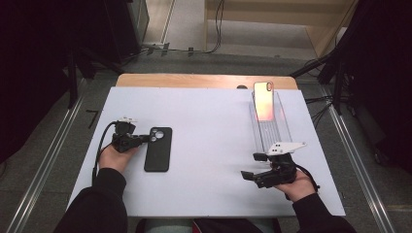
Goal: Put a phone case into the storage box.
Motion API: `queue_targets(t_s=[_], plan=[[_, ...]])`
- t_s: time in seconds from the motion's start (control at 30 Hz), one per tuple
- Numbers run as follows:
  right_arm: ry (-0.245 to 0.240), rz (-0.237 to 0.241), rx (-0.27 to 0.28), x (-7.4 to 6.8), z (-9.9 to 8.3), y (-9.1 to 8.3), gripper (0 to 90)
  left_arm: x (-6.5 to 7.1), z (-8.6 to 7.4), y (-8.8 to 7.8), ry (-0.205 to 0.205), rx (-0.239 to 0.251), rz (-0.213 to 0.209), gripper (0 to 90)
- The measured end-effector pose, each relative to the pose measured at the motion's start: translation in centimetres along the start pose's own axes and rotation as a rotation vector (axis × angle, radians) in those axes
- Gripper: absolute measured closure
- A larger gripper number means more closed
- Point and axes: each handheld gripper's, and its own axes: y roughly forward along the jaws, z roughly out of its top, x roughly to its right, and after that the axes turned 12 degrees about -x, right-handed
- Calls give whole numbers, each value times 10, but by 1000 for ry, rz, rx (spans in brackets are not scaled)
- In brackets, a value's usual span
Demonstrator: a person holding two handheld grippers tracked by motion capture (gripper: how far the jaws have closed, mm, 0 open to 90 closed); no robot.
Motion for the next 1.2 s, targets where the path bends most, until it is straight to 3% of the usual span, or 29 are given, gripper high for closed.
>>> queue_targets(t_s=[0.57, 0.67, 0.77, 0.9, 0.97, 1.2], plan=[[34, -21, 0, 2, -8, -4, 128, 22, 28, 21, 94, -1, -59, 886], [34, -20, -2, 2, -8, -4, 128, 20, 28, 21, 88, -3, -71, 879], [33, -17, 1, 2, -9, -4, 128, 14, 28, 11, 60, 30, -94, 857], [34, -15, 0, 3, -9, -4, 128, 15, 27, -10, 47, 100, -172, 740], [34, -15, 0, 3, -9, -4, 128, 18, 26, -17, 54, 93, -207, 636], [32, -11, 0, 2, -9, -5, 128, 35, 17, -37, 177, 102, -245, 467]])
